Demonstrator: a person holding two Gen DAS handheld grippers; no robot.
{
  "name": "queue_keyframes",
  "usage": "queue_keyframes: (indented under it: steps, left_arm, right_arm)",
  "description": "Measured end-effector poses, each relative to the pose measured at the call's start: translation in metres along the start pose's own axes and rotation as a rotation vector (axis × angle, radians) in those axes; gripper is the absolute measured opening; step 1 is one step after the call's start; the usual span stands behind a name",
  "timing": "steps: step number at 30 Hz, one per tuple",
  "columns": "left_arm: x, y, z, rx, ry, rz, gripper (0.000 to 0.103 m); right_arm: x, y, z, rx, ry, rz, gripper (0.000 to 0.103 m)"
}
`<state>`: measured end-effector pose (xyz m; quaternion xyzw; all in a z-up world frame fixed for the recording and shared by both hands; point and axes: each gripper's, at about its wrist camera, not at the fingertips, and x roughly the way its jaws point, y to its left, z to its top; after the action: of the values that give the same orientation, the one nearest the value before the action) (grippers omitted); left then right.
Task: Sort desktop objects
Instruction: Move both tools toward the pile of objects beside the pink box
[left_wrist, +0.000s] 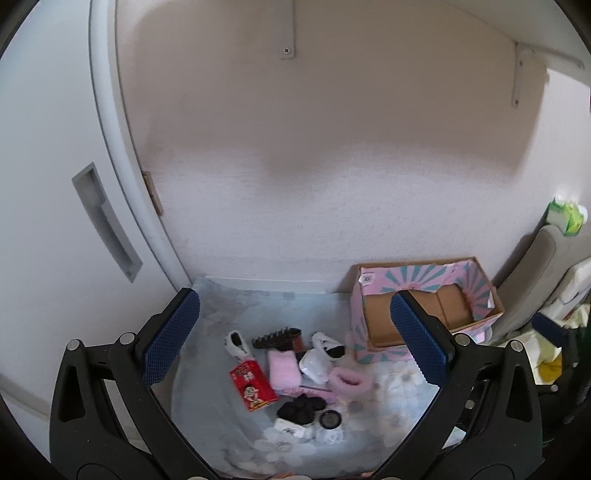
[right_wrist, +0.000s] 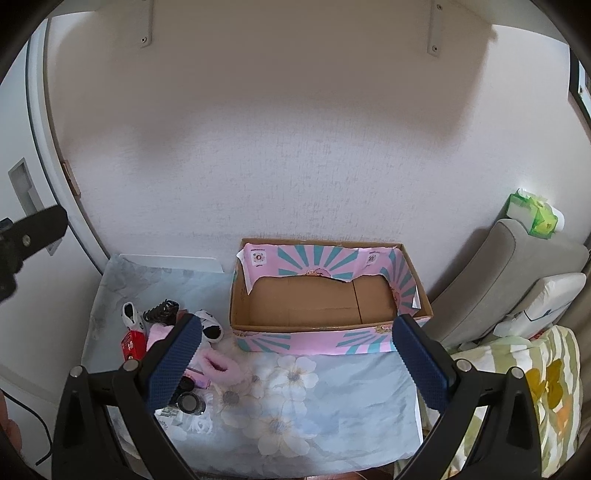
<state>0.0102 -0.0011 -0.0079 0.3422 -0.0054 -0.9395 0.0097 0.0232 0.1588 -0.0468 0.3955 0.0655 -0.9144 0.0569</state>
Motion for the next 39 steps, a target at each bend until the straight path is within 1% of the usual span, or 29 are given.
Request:
queue_keyframes:
  steps: [6,8,11,14,16,18,19,20,23,24,26,28,29,32,33,36,39]
  left_arm:
    - [-0.001,-0.006,-0.002,0.025,-0.001,0.008,0.103]
    - [-0.003,-0.007,-0.002,0.033,-0.005,0.012,0.103]
    - [-0.004,-0.007,-0.003,0.033,-0.004,0.007,0.103]
    - [-0.003,-0.003,-0.005,0.018,0.006,-0.019,0.103]
    - [0.000,0.003,-0.005,-0.008,0.023,-0.065,0.103]
    - [0.001,0.014,-0.006,-0.032,0.018,-0.081,0.103]
    - [0.000,0.019,-0.006,-0.039,0.004,-0.067,0.103]
    - [-0.002,0.027,-0.006,-0.045,-0.015,-0.035,0.103]
    - [-0.003,0.053,-0.010,-0.052,-0.059,0.100,0.103]
    - [0.001,0.059,-0.011,-0.055,-0.054,0.120,0.103]
    - [0.011,0.075,-0.020,-0.075,-0.021,0.123,0.103]
    - [0.028,0.090,-0.035,-0.108,0.048,0.097,0.103]
    - [0.040,0.096,-0.047,-0.120,0.099,0.089,0.103]
    - [0.063,0.101,-0.080,-0.124,0.208,0.056,0.103]
    - [0.068,0.100,-0.090,-0.120,0.229,0.045,0.103]
    - [0.079,0.088,-0.124,-0.091,0.265,0.012,0.102]
    - [0.088,0.069,-0.150,-0.059,0.244,-0.020,0.102]
  right_arm:
    - [-0.001,-0.001,-0.003,-0.007,0.016,0.017,0.103]
    - [-0.001,-0.004,-0.004,0.003,0.019,0.054,0.103]
    - [-0.004,-0.011,-0.006,0.045,0.005,0.136,0.103]
    - [-0.005,-0.013,-0.005,0.058,0.002,0.155,0.103]
    - [-0.005,-0.013,-0.005,0.055,0.004,0.154,0.103]
    - [-0.003,-0.014,-0.005,0.049,0.009,0.156,0.103]
    - [-0.001,-0.015,-0.006,0.045,0.011,0.162,0.103]
    - [0.000,-0.016,-0.007,0.042,0.011,0.162,0.103]
    - [0.007,-0.017,-0.013,0.016,0.010,0.161,0.103]
    - [0.012,-0.017,-0.016,0.009,0.019,0.159,0.103]
    - [0.020,-0.015,-0.022,0.003,0.039,0.170,0.103]
    - [0.032,-0.013,-0.031,-0.005,0.062,0.196,0.103]
    - [0.039,-0.010,-0.037,-0.017,0.080,0.215,0.103]
    - [0.059,0.000,-0.051,-0.054,0.132,0.236,0.103]
    - [0.063,0.002,-0.055,-0.062,0.142,0.241,0.103]
    - [0.082,0.010,-0.070,-0.106,0.175,0.261,0.103]
    - [0.098,0.016,-0.079,-0.146,0.192,0.283,0.103]
